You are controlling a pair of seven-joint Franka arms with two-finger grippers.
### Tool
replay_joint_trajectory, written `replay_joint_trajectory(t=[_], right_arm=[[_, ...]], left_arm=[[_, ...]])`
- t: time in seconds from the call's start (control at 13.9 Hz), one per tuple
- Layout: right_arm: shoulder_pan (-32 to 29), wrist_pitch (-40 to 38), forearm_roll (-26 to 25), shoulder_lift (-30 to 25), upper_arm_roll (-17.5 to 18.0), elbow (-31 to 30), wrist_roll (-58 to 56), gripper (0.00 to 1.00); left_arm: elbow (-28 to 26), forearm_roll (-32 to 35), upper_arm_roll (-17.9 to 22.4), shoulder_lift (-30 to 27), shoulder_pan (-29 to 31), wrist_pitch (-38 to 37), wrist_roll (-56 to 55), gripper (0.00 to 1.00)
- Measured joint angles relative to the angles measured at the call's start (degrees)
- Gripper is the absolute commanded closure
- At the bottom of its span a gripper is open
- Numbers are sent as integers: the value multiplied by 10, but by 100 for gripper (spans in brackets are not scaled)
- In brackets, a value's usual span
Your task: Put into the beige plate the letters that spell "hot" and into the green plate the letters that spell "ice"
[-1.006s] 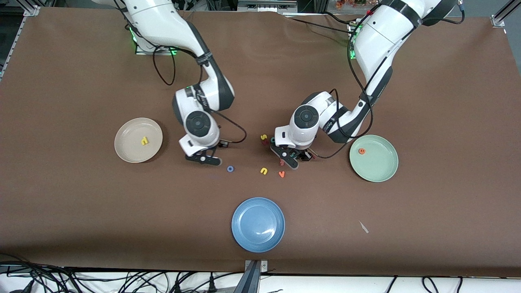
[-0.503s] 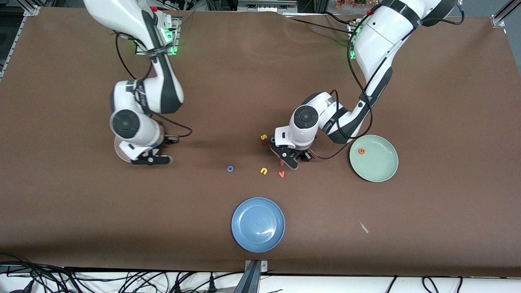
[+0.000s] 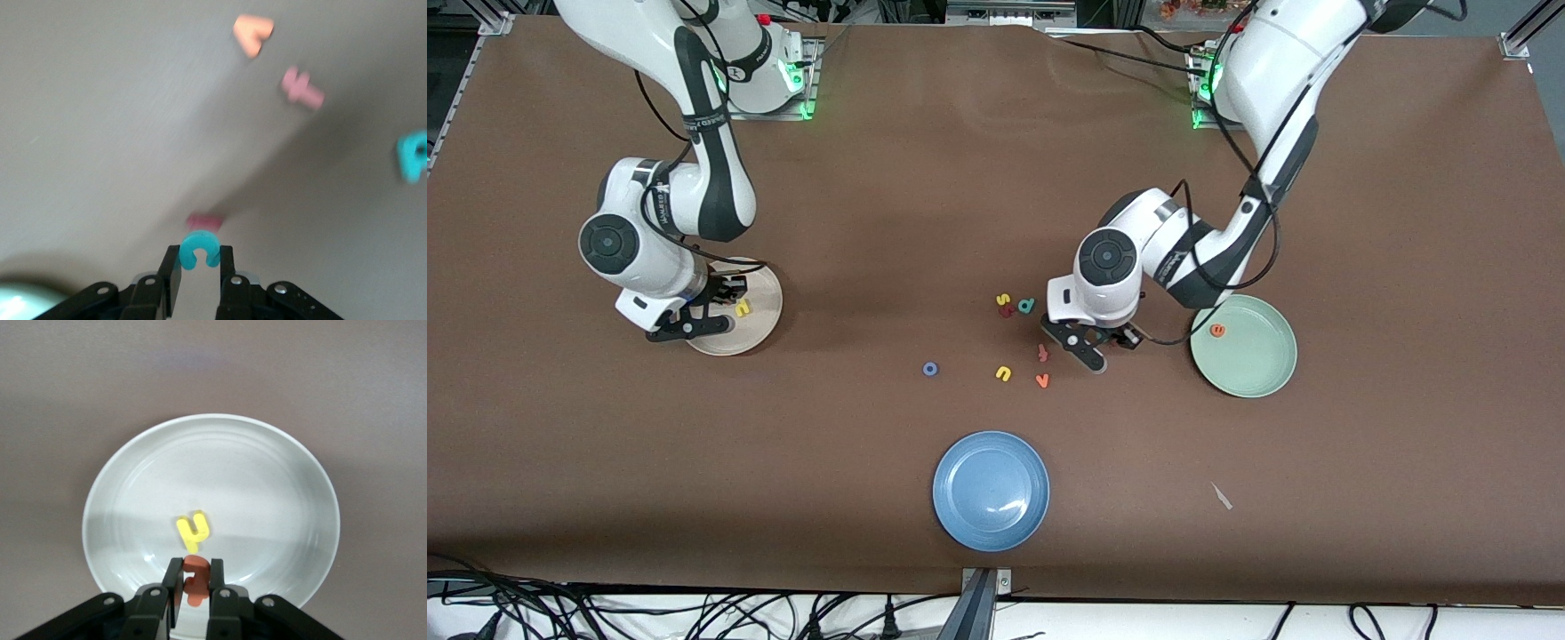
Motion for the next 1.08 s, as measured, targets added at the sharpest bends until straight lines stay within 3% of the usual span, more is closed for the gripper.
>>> replay_joint_trajectory(t=[0.36, 0.65, 0.72, 0.79, 0.86, 1.08], right_arm=[[20, -20, 37, -4, 26, 32, 73, 0], [25, -27, 38, 18, 100, 100, 216, 0], [26, -27, 38, 32, 116, 124, 248, 0], [27, -27, 43, 49, 129, 149, 272, 0], [28, -27, 58, 68, 138, 175, 286, 0], [29, -27, 107, 141, 154, 256, 317, 0]], left_arm=[[-42, 14, 2, -47, 77, -42, 105, 95], [-152, 72, 1, -75, 127, 57, 124, 90], [-180, 94, 1, -80, 139, 92, 123, 74], [-202, 107, 1, -83, 153, 120, 123, 30], [-216, 111, 1, -84, 164, 137, 124, 0], [-221, 112, -8, -89, 170, 146, 132, 0]])
